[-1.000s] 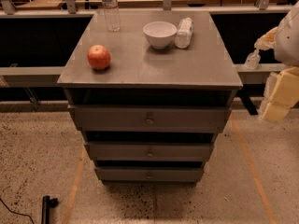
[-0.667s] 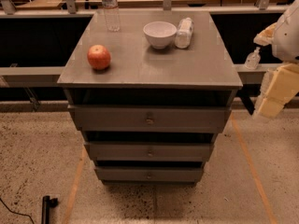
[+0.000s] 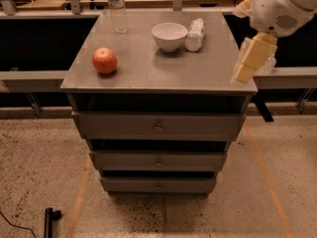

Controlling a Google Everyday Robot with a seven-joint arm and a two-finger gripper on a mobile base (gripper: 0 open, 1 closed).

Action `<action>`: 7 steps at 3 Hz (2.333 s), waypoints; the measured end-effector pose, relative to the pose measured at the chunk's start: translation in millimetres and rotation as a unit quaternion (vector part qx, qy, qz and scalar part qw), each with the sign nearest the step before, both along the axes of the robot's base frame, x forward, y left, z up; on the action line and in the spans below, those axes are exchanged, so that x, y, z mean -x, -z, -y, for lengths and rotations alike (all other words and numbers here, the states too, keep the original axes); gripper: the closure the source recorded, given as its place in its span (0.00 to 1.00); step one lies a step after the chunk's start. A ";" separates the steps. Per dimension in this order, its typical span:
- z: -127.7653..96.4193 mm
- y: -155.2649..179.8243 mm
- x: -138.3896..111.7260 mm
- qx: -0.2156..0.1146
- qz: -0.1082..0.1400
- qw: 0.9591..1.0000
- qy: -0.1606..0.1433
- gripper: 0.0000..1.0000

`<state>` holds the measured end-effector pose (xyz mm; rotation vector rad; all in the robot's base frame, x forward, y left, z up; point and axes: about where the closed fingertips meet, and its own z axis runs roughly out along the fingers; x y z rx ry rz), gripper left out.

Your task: Move white bowl near water bottle

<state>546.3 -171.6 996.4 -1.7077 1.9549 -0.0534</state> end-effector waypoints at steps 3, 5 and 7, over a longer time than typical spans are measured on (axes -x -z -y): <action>-65.7 13.9 -114.7 -0.131 0.034 0.990 -0.035 0.00; -74.7 34.8 -161.7 -0.155 0.033 0.987 0.032 0.00; -94.0 80.2 -219.5 -0.177 0.008 0.982 0.065 0.00</action>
Offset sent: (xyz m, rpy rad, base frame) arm 0.1711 0.0975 -0.0188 0.3741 -0.1206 0.0660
